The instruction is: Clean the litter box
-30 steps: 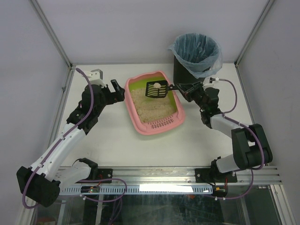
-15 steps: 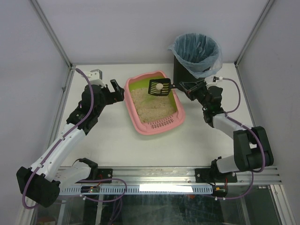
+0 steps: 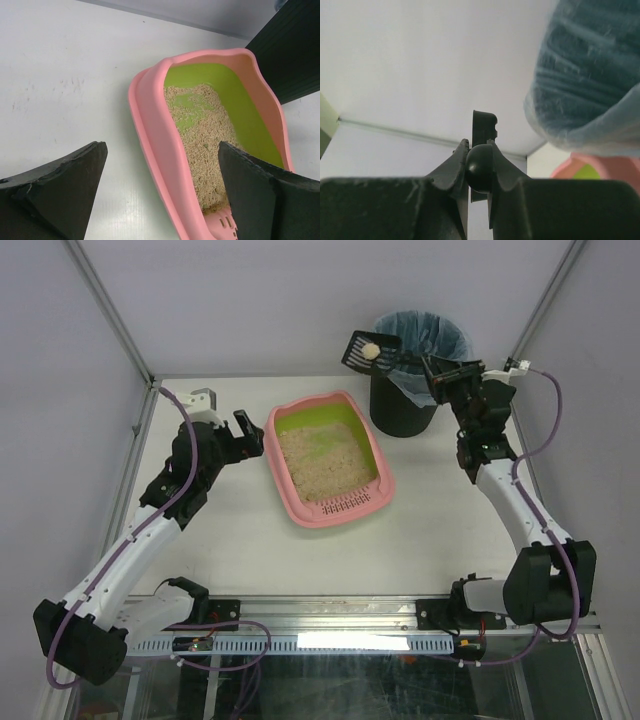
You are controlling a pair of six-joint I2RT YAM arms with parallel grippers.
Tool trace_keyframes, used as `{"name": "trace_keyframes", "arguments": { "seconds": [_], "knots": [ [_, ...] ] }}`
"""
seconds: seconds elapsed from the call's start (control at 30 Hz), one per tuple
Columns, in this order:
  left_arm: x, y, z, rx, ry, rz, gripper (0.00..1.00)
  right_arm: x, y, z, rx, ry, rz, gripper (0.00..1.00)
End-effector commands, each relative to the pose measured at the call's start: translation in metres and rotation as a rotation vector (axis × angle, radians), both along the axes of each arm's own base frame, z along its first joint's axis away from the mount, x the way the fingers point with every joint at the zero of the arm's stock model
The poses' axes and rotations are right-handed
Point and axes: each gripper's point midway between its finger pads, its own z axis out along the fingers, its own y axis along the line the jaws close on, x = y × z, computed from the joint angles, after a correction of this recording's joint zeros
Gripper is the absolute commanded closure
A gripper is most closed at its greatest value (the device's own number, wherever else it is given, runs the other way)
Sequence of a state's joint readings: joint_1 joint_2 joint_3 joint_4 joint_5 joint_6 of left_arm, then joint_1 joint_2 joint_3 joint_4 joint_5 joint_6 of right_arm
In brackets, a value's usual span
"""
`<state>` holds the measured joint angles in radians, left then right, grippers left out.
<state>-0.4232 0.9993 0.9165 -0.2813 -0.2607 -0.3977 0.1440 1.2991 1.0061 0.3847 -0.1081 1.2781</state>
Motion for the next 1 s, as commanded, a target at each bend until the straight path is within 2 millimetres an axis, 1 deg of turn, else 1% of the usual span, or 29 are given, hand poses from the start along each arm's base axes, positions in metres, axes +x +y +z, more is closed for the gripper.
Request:
{"name": "trace_keyframes", "arguments": {
  "seconds": [0.0,0.07,0.13,0.27,0.47,0.57,0.67,0.77,0.97],
  "knots": [
    [-0.004,0.008,0.020,0.001,-0.069,0.005,0.01,0.014,-0.055,0.054,0.011,-0.087,-0.227,1.00],
    [-0.006,0.009,0.018,-0.006,-0.066,0.010,0.01,0.023,-0.072,0.062,-0.015,-0.099,-0.278,1.00],
    [-0.007,0.008,0.015,-0.013,-0.060,0.009,0.01,0.031,-0.085,0.069,-0.064,-0.128,-0.319,1.00],
    [-0.008,0.006,0.010,-0.020,-0.046,0.004,0.01,0.047,-0.101,0.075,-0.221,-0.157,-0.379,1.00],
    [-0.007,0.004,0.008,-0.022,-0.039,-0.007,0.01,0.066,-0.116,0.068,-0.427,-0.195,-0.436,1.00],
    [-0.008,0.004,0.007,-0.021,-0.038,-0.009,0.01,0.071,-0.116,0.069,-0.564,-0.252,-0.443,1.00],
    [-0.009,0.005,0.005,-0.019,-0.037,-0.002,0.01,0.072,-0.110,0.066,-0.724,-0.322,-0.408,1.00],
    [-0.009,0.006,0.003,-0.020,-0.033,0.003,0.01,0.071,-0.097,0.066,-0.880,-0.418,-0.351,1.00],
    [-0.009,0.002,0.002,-0.010,-0.030,-0.022,0.01,0.067,-0.076,0.071,-1.176,-0.617,-0.271,1.00]
  ]
}}
